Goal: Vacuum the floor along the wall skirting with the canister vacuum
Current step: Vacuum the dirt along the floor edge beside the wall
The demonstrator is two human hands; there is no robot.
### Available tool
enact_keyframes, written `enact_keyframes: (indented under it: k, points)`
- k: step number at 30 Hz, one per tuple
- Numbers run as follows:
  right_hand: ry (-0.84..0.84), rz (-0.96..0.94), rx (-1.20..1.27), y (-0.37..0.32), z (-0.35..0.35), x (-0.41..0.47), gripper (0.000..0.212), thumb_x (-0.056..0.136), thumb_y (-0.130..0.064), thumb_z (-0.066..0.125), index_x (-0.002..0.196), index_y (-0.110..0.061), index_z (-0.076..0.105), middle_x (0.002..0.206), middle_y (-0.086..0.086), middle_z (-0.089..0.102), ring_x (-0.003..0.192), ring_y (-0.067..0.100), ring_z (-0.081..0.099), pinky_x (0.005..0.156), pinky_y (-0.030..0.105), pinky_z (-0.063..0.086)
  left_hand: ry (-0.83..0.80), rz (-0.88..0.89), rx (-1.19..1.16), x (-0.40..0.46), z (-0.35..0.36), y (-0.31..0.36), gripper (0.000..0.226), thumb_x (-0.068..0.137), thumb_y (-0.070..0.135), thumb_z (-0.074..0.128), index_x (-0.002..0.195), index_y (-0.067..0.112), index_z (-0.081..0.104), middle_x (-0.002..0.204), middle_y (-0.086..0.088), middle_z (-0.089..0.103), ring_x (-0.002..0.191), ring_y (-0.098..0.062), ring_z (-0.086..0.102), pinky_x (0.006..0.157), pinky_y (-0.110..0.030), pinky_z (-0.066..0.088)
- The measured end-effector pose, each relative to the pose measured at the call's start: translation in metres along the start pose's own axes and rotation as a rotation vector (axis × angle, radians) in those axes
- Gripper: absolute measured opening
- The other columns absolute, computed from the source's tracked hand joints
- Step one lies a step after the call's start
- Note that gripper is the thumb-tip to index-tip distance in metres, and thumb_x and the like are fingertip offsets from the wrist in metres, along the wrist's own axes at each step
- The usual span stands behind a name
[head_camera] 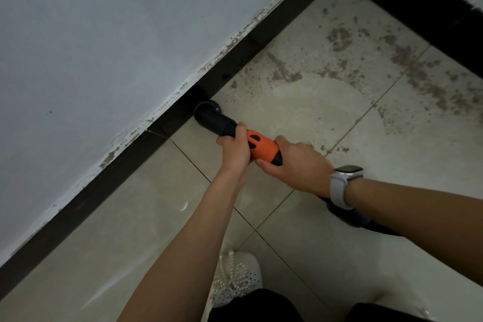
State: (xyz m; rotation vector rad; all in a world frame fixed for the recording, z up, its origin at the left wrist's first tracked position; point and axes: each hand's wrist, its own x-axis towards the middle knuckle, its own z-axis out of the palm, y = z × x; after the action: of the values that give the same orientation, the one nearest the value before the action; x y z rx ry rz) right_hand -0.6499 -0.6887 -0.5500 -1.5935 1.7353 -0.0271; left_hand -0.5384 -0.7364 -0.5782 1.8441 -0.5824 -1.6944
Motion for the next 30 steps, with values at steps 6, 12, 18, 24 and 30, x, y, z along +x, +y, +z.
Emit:
enact_keyframes:
  k: [6, 12, 18, 24, 30]
  points:
    - [0.044, 0.083, 0.019, 0.012, -0.013, 0.005, 0.040, 0.090, -0.053, 0.051, 0.099, -0.016, 0.039, 0.069, -0.004, 0.045, 0.063, 0.020, 0.051, 0.059, 0.030, 0.041, -0.049, 0.024, 0.035, 0.010, 0.025, 0.009, 0.035, 0.097, 0.031, 0.044, 0.117, 0.008, 0.027, 0.088, -0.004, 0.050, 0.092, -0.022, 0.054, 0.090, -0.043, 0.050]
    - [0.074, 0.122, 0.042, 0.026, -0.026, 0.010, 0.040, 0.089, -0.053, 0.052, 0.100, -0.016, 0.042, 0.075, 0.000, 0.052, 0.068, 0.023, 0.056, 0.062, 0.034, 0.047, -0.093, 0.023, 0.091, 0.020, 0.048, 0.016, 0.049, 0.096, 0.032, 0.045, 0.130, 0.003, 0.023, 0.095, -0.008, 0.052, 0.100, -0.028, 0.057, 0.095, -0.050, 0.049]
    - [0.115, 0.166, 0.092, 0.042, -0.040, 0.018, 0.041, 0.089, -0.053, 0.052, 0.102, -0.015, 0.045, 0.072, -0.002, 0.055, 0.061, 0.016, 0.055, 0.058, 0.031, 0.046, -0.130, 0.043, 0.144, 0.030, 0.073, 0.025, 0.053, 0.095, 0.033, 0.046, 0.131, 0.001, 0.023, 0.110, -0.016, 0.051, 0.108, -0.033, 0.056, 0.096, -0.051, 0.048]
    - [0.154, 0.211, 0.140, 0.061, -0.057, 0.027, 0.040, 0.089, -0.054, 0.051, 0.100, -0.016, 0.044, 0.072, 0.000, 0.054, 0.061, 0.019, 0.056, 0.061, 0.036, 0.050, -0.187, 0.072, 0.160, 0.040, 0.105, 0.036, 0.051, 0.096, 0.032, 0.045, 0.131, 0.002, 0.024, 0.107, -0.014, 0.050, 0.105, -0.031, 0.057, 0.092, -0.049, 0.051]
    - [0.229, 0.247, 0.197, 0.081, -0.069, 0.040, 0.040, 0.088, -0.055, 0.052, 0.097, -0.016, 0.044, 0.070, -0.001, 0.051, 0.058, 0.017, 0.052, 0.059, 0.034, 0.047, -0.253, 0.087, 0.193, 0.050, 0.137, 0.049, 0.022, 0.098, 0.030, 0.043, 0.101, 0.009, 0.039, 0.088, -0.004, 0.051, 0.078, -0.016, 0.054, 0.069, -0.033, 0.049]
